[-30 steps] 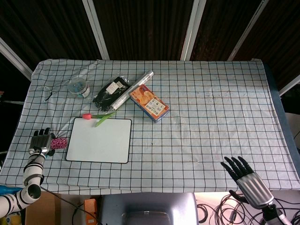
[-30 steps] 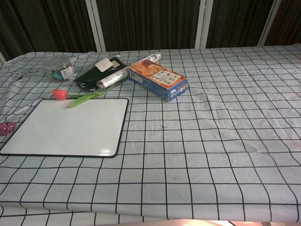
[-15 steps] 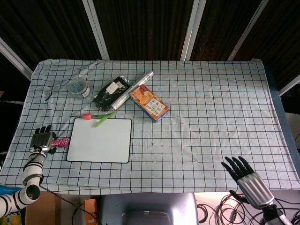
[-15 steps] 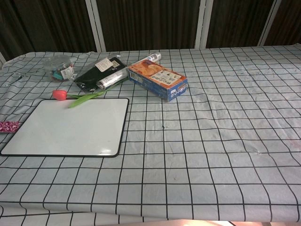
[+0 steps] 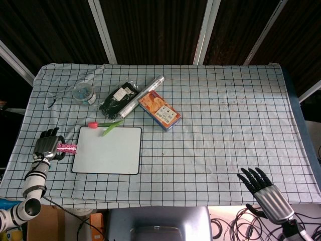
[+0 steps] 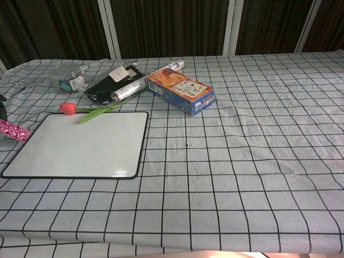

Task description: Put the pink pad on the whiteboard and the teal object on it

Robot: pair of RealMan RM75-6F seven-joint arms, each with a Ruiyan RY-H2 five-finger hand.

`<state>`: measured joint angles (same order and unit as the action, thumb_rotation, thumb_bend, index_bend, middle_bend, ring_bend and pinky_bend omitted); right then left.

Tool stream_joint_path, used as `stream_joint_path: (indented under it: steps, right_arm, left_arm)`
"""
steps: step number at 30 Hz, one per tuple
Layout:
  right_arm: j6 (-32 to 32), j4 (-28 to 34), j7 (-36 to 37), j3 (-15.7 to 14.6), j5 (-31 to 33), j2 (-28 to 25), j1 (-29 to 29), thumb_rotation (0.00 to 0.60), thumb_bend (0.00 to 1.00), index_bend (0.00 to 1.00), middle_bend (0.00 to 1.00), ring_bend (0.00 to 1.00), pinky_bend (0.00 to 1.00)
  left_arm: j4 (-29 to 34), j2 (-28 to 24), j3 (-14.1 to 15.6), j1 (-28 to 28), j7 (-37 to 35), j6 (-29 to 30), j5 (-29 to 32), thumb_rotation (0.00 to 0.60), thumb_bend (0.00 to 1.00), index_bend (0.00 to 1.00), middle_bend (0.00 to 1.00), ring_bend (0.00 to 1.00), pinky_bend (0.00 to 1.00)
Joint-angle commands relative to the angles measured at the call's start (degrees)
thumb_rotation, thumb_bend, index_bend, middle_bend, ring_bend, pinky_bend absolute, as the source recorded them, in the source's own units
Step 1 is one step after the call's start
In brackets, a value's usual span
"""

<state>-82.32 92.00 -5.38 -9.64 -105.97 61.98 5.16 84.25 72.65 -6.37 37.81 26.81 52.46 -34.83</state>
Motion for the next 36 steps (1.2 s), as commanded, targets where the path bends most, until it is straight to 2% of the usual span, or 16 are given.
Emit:
stream_joint_path:
  steps: [1,9,14,24,26,32,36]
  right_arm:
    - [-0.1,0.0,0.2,0.1,0.0,-0.1,0.0,0.6,0.17,0.0,0.0,0.0,0.0]
    - [-0.2,-0.1,0.2,0.0,-0.1,0.0,-0.1,0.6,0.17,0.0,0.0,0.0,0.0]
    - [0.3,0.0,-0.3,-0.1,-0.1,0.1,0.0,0.6,0.17,0.0,0.0,0.0,0.0]
    - [0.4,-0.1,-0.1,0.1,0.3,0.0,0.0,0.6,0.17,0.0,0.0,0.0,0.0]
    - [0.2,-0.2,0.2,0.0,0.3,-0.1,0.0,0.6,0.17,0.0,0.0,0.0,0.0]
    - [-0.2,-0.4,0.6,-0.1,0.1,-0.2,-0.1,0.6,0.17,0.0,0.0,0.0,0.0]
    - [-0.4,-0.6,0.8,-0.1,0.0,-0.3,-0.2,0.6,0.17,0.0,0.0,0.0,0.0]
  left_arm:
    - [1.3,-1.0,-0.9,-0.1,-1.2,0.8,-0.8,0.6,0.34,0.46,0.04,0.0,0.07]
    - [3.1,-1.9,-1.9,-0.8,-5.8,-0.3,-3.7,0.6,0.34,0.46,0.04,0.0,0.08]
    - [0.9,1.4,-2.0,-0.1,-7.9,-2.4,-5.2,0.6,0.33,0.45,0.04,0.0,0.08]
    - [0.0,8.4,-1.3,2.8,-3.6,-0.8,-5.9,0.6,0.3,0.42,0.03,0.0,0.09]
    - [0.1,9.3,-1.2,3.1,-2.9,-0.2,-5.8,0.6,0.3,0.38,0.02,0.0,0.09]
    - [0.2,9.7,-0.8,3.5,-1.5,-0.1,-4.2,0.6,0.3,0.08,0.0,0.0,0.09]
    - [1.5,8.2,0.0,3.3,-0.7,-0.4,-3.4,0.6,0.3,0.0,0.0,0.0,0.09]
